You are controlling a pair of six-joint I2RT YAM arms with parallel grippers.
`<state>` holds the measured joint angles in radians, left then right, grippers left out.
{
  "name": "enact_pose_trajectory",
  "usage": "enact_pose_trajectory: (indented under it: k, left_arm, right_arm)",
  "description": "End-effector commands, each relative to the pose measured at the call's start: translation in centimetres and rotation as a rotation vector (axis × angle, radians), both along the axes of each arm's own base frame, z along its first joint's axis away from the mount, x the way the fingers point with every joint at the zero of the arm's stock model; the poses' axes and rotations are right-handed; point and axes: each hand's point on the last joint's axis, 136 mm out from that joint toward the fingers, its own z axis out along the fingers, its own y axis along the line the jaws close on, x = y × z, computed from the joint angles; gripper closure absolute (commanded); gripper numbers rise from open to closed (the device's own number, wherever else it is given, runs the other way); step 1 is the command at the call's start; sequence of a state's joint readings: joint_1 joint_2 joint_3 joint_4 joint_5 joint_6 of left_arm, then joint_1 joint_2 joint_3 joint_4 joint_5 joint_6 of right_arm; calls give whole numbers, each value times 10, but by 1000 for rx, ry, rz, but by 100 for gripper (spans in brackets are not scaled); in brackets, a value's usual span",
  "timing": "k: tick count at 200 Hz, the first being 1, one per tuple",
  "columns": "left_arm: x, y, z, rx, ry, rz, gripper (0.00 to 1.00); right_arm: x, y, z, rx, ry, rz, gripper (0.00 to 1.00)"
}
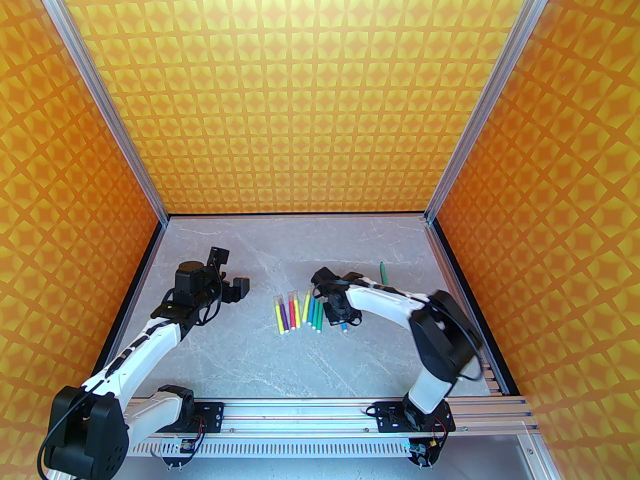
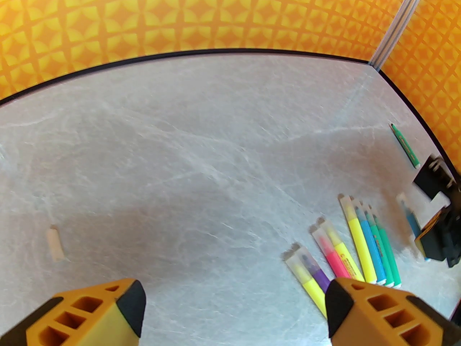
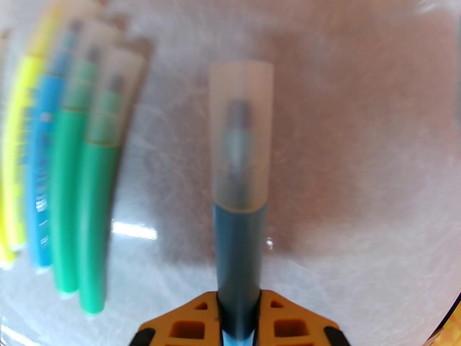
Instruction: Open the pen caps
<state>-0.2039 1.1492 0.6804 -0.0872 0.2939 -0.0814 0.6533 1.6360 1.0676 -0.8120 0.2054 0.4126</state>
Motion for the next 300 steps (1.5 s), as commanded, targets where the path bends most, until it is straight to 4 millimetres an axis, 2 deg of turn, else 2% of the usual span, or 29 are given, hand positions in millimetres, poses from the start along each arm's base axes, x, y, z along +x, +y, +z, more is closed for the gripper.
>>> enact_pose_trajectory:
  k: [1, 26, 40, 69, 99, 121, 178, 209, 264, 300]
  left_arm:
    - [-1, -19, 10, -51, 24, -63, 15]
    - [-1, -35, 15, -106, 46, -107, 15]
    - [-1, -47, 21, -160, 61, -149, 16]
    - [-5, -74, 33, -274, 98, -251, 18]
    - [-11, -99, 47, -390, 109, -360, 20]
    - [-17, -113, 57, -442, 115, -436, 21]
    - [-34, -143, 74, -476, 114, -587, 25]
    - [-33, -149, 79, -490, 122, -596, 30]
    - [-31, -162, 87, -511, 126, -628, 39]
    - [-29, -168, 82, -504, 153, -637, 46]
  right_arm:
    - [7, 25, 27, 144, -85, 126, 100]
    - [7, 52, 48, 293, -125, 213, 100]
    - [10, 62, 59, 356, -162, 237, 100]
    - [6, 96, 84, 562, -222, 344, 100]
    - [5, 112, 113, 680, -310, 424, 100]
    - [2, 119, 125, 723, -337, 478, 100]
    - [-4, 134, 138, 806, -350, 559, 100]
    - [-7, 140, 146, 838, -358, 594, 100]
    - [-11, 144, 144, 837, -338, 623, 100]
    - [-12, 144, 143, 835, -336, 631, 100]
